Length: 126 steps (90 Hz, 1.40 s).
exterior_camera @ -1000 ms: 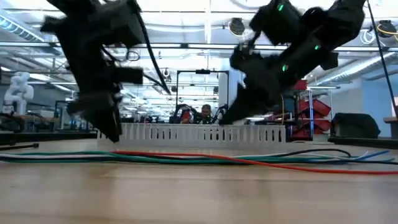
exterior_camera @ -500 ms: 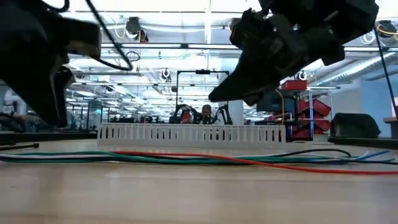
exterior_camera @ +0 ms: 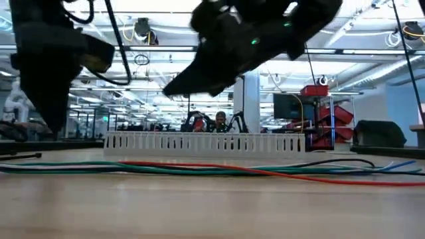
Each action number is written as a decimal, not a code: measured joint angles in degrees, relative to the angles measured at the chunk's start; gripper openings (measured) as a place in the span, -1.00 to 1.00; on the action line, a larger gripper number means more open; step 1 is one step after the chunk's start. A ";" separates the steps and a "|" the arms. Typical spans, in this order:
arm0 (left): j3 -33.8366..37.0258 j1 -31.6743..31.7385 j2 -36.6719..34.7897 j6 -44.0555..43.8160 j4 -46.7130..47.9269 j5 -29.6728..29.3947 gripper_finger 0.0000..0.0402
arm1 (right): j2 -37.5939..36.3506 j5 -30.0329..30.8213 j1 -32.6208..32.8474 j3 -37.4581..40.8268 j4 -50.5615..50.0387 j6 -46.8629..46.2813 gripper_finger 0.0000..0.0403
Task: Ziptie cables
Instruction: Wrap the cables together using a zip tie
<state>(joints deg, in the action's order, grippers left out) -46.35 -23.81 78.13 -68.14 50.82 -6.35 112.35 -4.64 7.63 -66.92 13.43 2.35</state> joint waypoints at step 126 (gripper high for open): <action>13.03 -0.20 0.61 -9.26 -7.05 -5.96 -0.95 | 1.10 -1.36 1.25 -0.35 -2.65 1.39 -0.99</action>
<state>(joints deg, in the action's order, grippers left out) -33.32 -24.01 78.74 -77.40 43.77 -12.31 113.45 -6.00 8.88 -67.26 10.78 3.75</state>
